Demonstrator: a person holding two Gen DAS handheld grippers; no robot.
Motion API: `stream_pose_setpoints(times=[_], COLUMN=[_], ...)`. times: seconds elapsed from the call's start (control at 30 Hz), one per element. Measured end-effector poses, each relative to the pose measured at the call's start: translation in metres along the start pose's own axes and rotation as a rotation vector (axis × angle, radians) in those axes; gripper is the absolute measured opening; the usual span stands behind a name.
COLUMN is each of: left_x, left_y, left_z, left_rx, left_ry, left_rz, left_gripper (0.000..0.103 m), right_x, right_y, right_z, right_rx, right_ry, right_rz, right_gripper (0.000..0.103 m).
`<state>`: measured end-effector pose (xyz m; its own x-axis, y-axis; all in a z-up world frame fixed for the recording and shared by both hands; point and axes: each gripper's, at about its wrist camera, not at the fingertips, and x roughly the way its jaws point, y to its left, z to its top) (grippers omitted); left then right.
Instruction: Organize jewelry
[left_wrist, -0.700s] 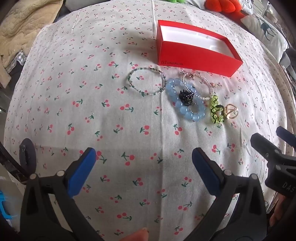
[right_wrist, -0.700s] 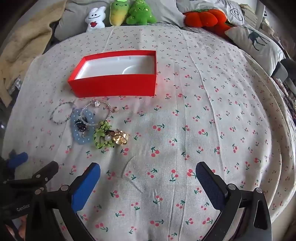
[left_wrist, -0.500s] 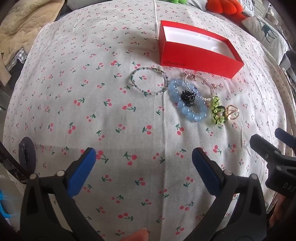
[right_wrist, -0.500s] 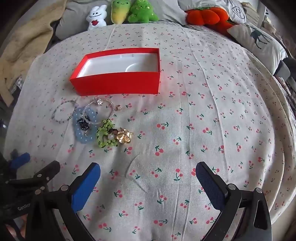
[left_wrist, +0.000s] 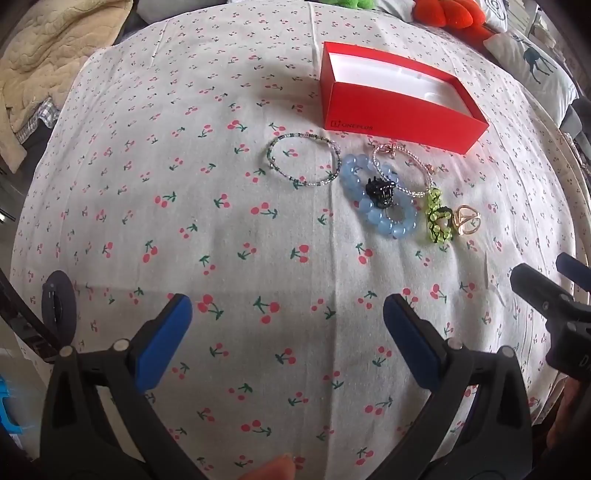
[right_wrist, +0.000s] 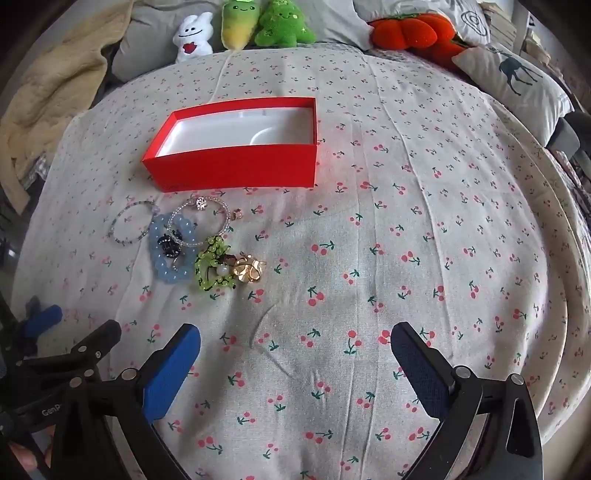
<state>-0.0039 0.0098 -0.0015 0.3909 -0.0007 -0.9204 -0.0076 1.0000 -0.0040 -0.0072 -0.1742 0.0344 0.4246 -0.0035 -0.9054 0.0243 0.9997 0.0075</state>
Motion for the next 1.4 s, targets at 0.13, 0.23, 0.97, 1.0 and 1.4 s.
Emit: stream_pose_setpoints(times=[0.13,0.23,0.97,1.0,1.4], left_x=[-0.0019,-0.0022,-0.0036,-0.0035,-0.0036], left_y=[0.0001,0.0,0.0007,0.0008,0.0006], left_z=[0.0008,0.0014,0.0017,0.0017,0.0015], left_rx=[-0.003,-0.003,-0.009,-0.01,-0.01], left_ry=[-0.004,-0.003,-0.018,-0.018,-0.019], left_rz=[-0.001,-0.002,-0.003,-0.003,-0.003], left_gripper=[0.103,0.103,0.103,0.103,0.103], right_x=[-0.0001,0.0001,0.0002,0.0002,-0.0002], right_y=[0.0001,0.0004,0.0003,0.0004,-0.0005], right_z=[0.0003,0.0004,0.0,0.0001,0.0005], right_rx=[0.006,0.003,0.004,0.003,0.006], right_ry=[-0.001,0.001,0.003,0.003,0.002], right_rz=[-0.004,-0.005,-0.008,-0.008,-0.008], right_gripper=[0.103,0.103,0.103,0.103,0.103])
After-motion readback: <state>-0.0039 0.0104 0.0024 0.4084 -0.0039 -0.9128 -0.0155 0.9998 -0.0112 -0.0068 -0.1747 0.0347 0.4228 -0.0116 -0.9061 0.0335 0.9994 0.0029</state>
